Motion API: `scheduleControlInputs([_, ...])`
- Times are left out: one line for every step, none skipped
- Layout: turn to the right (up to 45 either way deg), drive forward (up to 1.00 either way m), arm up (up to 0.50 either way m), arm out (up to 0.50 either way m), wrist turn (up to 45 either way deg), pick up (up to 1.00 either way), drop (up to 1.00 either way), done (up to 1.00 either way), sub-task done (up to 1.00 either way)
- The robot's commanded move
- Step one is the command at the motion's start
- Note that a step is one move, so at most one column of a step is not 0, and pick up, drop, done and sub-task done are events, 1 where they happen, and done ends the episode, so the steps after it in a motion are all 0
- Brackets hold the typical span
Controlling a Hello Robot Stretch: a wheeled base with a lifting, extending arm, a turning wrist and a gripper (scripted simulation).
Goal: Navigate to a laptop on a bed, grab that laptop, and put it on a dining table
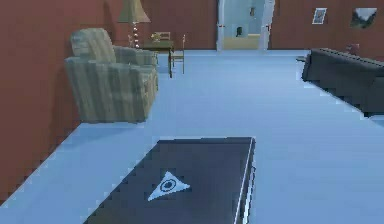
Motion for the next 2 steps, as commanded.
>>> scheduleControlInputs([45.0, 0.0, 0.0, 0.0, 0.0, 0.0, 0.0, 0.0, 0.0])
scheduleControlInputs([33.0, 0.0, 0.0, 0.0, 0.0, 0.0, 0.0, 0.0, 0.0])
